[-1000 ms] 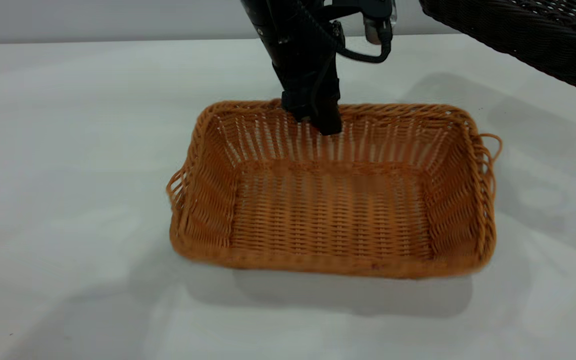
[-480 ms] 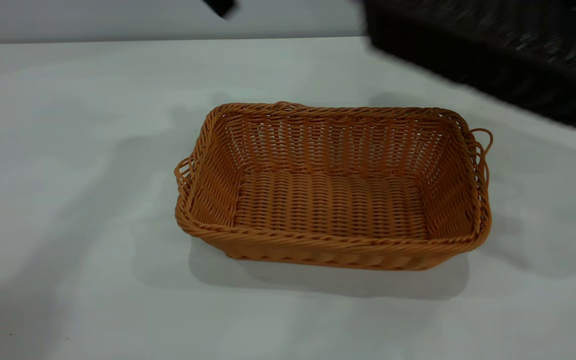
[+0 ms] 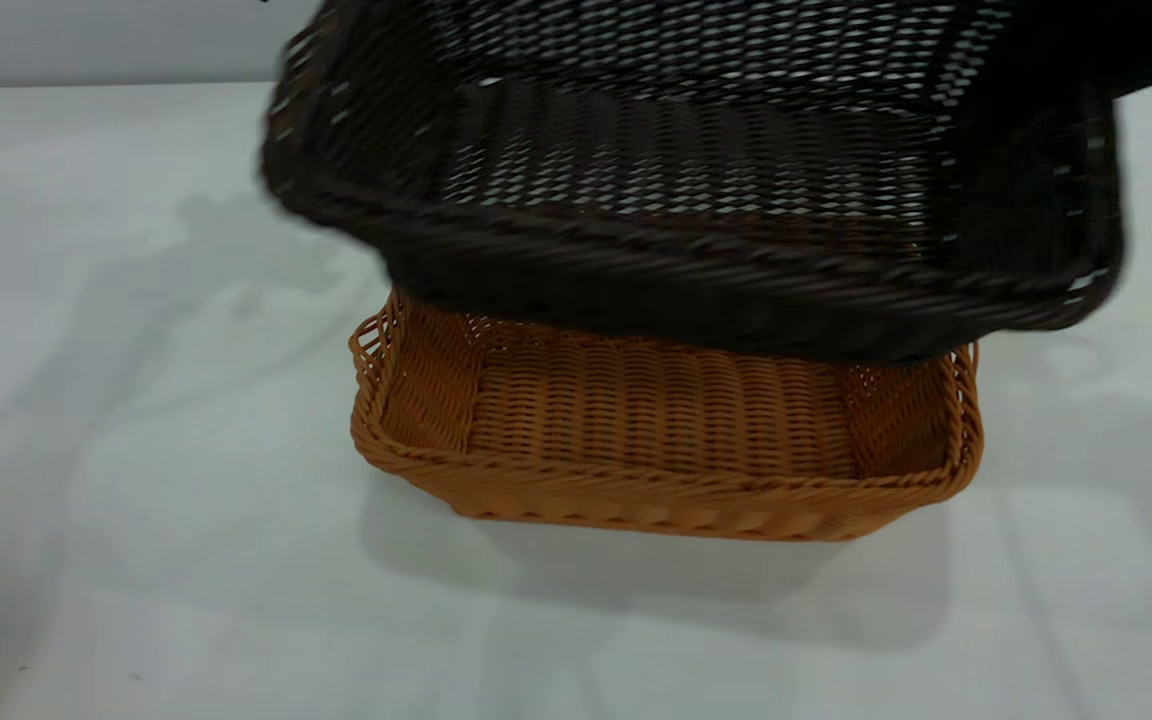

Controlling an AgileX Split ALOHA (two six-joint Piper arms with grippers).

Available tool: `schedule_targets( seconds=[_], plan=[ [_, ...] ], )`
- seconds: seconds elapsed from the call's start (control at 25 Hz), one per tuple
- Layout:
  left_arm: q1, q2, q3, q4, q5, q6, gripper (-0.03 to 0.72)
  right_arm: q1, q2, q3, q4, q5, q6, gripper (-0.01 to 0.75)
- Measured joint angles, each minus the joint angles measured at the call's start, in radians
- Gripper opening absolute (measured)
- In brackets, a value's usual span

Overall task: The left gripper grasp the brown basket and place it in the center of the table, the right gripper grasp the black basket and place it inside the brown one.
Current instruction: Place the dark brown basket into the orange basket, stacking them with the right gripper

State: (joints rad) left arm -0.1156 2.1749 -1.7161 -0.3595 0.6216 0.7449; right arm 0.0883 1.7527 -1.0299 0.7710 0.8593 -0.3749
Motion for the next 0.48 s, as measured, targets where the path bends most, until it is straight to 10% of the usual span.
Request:
schedule_targets(
  seconds=[0.48],
  plan=[
    [0.0, 0.0, 0.0, 0.0, 0.005, 0.0, 0.518, 0.053, 0.132, 0.0, -0.039, -0.074, 0.004, 0.076]
  ],
)
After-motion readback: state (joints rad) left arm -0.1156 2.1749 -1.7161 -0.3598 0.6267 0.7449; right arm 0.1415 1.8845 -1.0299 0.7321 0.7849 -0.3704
